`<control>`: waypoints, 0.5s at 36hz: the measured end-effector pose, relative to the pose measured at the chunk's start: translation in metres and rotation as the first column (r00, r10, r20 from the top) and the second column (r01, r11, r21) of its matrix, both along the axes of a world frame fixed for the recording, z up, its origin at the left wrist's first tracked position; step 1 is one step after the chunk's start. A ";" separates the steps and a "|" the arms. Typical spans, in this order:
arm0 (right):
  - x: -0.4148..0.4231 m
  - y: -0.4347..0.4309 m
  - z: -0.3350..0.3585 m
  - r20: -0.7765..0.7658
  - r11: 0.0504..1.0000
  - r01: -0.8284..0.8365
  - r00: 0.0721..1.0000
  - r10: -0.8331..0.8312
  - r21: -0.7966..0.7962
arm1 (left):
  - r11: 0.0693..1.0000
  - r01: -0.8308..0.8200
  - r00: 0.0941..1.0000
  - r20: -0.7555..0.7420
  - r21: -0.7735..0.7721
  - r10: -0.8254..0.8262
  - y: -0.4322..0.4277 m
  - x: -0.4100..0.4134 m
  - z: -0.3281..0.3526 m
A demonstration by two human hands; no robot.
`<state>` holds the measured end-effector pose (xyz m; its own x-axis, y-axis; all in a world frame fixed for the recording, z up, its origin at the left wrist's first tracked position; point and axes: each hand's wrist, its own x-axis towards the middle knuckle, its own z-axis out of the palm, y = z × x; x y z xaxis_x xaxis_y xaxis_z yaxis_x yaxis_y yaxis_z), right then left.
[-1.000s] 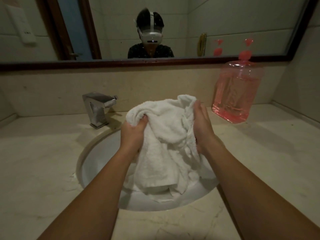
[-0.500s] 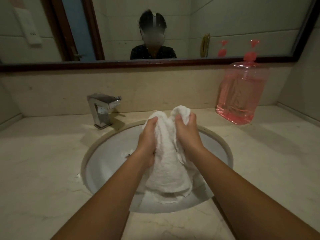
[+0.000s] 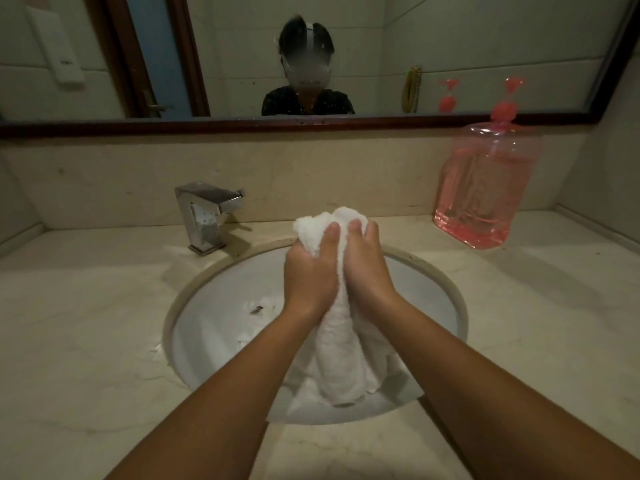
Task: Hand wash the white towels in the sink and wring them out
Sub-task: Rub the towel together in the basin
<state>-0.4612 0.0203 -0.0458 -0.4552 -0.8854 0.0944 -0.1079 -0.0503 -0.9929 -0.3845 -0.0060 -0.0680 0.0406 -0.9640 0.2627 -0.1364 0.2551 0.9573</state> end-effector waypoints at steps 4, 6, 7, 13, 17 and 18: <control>0.001 0.021 -0.008 -0.013 0.988 -0.150 0.989 0.150 -0.035 | 0.987 -0.108 0.993 -0.039 0.123 0.113 -0.021 0.011 0.005; -0.003 0.020 -0.010 0.004 0.980 -0.197 0.980 0.197 -0.021 | 0.972 -0.076 0.990 -0.097 0.224 0.100 -0.029 0.019 0.004; -0.004 0.019 -0.010 0.026 0.979 -0.204 0.979 0.204 -0.008 | 0.956 -0.042 0.984 -0.154 0.289 0.090 -0.032 0.023 0.003; -0.013 0.012 -0.013 0.254 0.976 -0.214 0.946 0.200 0.030 | 0.784 0.514 0.748 -0.629 0.348 -0.212 -0.020 0.038 0.015; -0.028 0.007 -0.014 0.469 0.994 -0.114 0.877 0.100 0.000 | 0.795 0.530 0.758 -0.585 0.295 -0.289 -0.014 0.035 0.009; -0.031 0.006 -0.014 0.498 0.997 -0.072 0.864 0.071 -0.018 | 0.806 0.507 0.803 -0.509 0.306 -0.311 -0.013 0.033 0.007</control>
